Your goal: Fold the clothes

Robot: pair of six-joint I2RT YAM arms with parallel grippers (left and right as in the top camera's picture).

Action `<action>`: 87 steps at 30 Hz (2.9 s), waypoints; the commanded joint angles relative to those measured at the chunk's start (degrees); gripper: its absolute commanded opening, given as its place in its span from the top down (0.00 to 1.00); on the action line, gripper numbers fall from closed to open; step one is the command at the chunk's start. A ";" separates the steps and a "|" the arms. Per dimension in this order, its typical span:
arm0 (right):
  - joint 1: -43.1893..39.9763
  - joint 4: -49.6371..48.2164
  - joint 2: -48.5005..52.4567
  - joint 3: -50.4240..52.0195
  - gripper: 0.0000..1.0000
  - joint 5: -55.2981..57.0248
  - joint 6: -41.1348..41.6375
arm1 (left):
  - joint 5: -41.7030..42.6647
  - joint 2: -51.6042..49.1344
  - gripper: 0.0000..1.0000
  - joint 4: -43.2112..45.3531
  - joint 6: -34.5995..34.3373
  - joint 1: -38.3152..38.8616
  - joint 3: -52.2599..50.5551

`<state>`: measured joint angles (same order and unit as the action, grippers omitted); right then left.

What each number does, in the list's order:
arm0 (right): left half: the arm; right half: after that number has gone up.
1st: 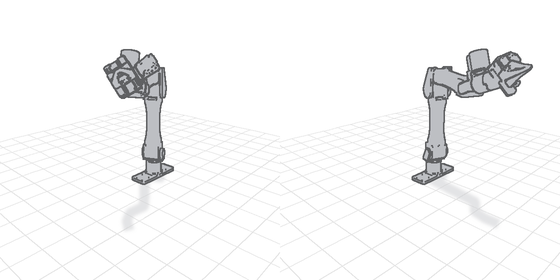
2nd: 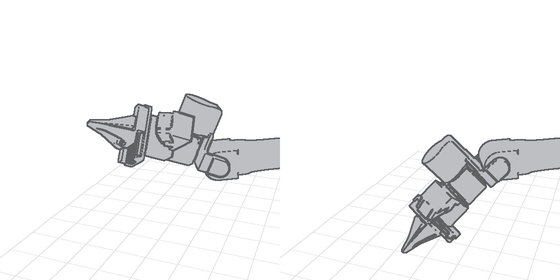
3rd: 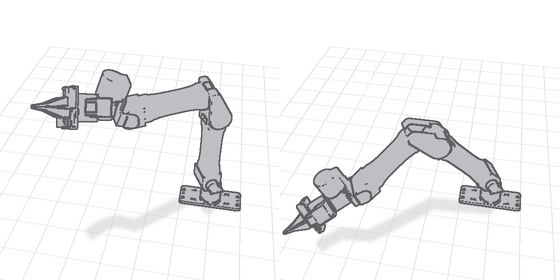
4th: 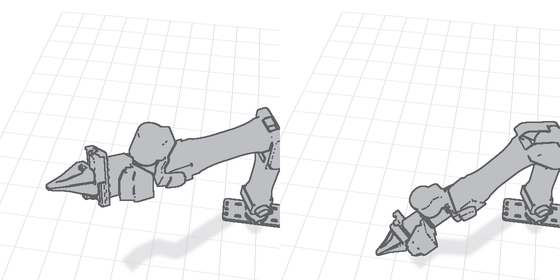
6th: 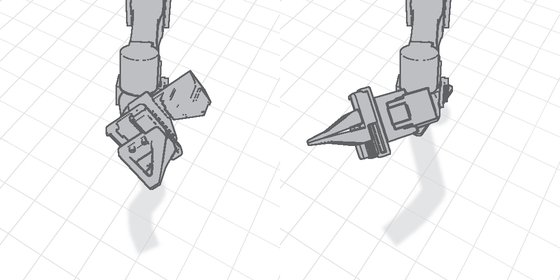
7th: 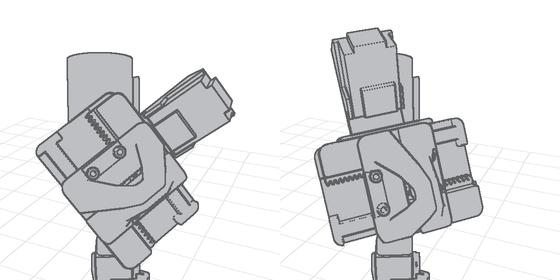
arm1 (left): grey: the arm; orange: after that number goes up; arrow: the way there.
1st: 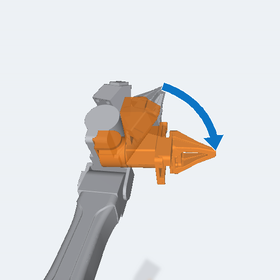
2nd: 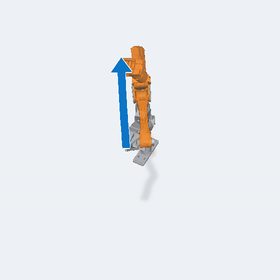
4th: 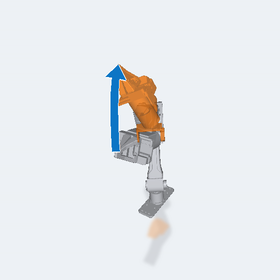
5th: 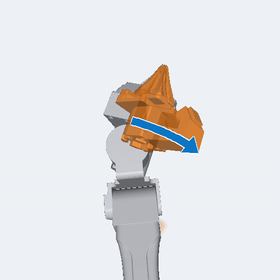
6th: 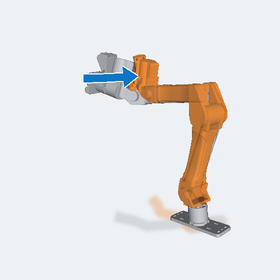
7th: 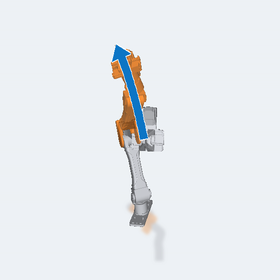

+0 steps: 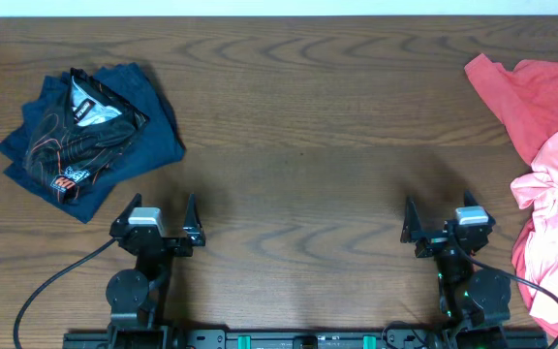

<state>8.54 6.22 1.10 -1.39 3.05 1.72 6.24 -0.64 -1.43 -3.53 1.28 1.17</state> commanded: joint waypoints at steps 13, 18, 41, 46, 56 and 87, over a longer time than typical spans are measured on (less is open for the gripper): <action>-3.39 20.39 34.97 -30.86 0.01 11.96 1.44 | 3.80 -28.26 0.02 -22.36 -3.65 -0.20 27.89; -8.24 28.83 54.10 -43.52 0.01 10.40 1.40 | 3.82 -42.27 0.02 -33.73 -3.65 -0.20 40.46; -32.17 16.37 99.32 -50.16 0.32 20.50 14.12 | 3.80 -55.82 0.02 -38.82 -3.67 -0.20 46.82; -33.38 14.73 101.13 -50.16 0.81 19.52 14.08 | 3.80 -55.82 0.02 -38.77 -3.67 -0.20 46.82; -28.85 18.99 90.27 -57.33 0.99 -5.22 4.07 | 3.78 -55.82 0.02 -38.29 -3.67 -0.20 46.82; 33.09 -2.91 99.19 -59.28 0.86 -12.72 9.97 | 3.82 -55.84 0.02 -36.65 -3.98 -0.20 46.80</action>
<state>41.39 4.03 100.53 -60.36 -13.78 11.31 10.13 -56.53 -38.35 -6.68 1.28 46.89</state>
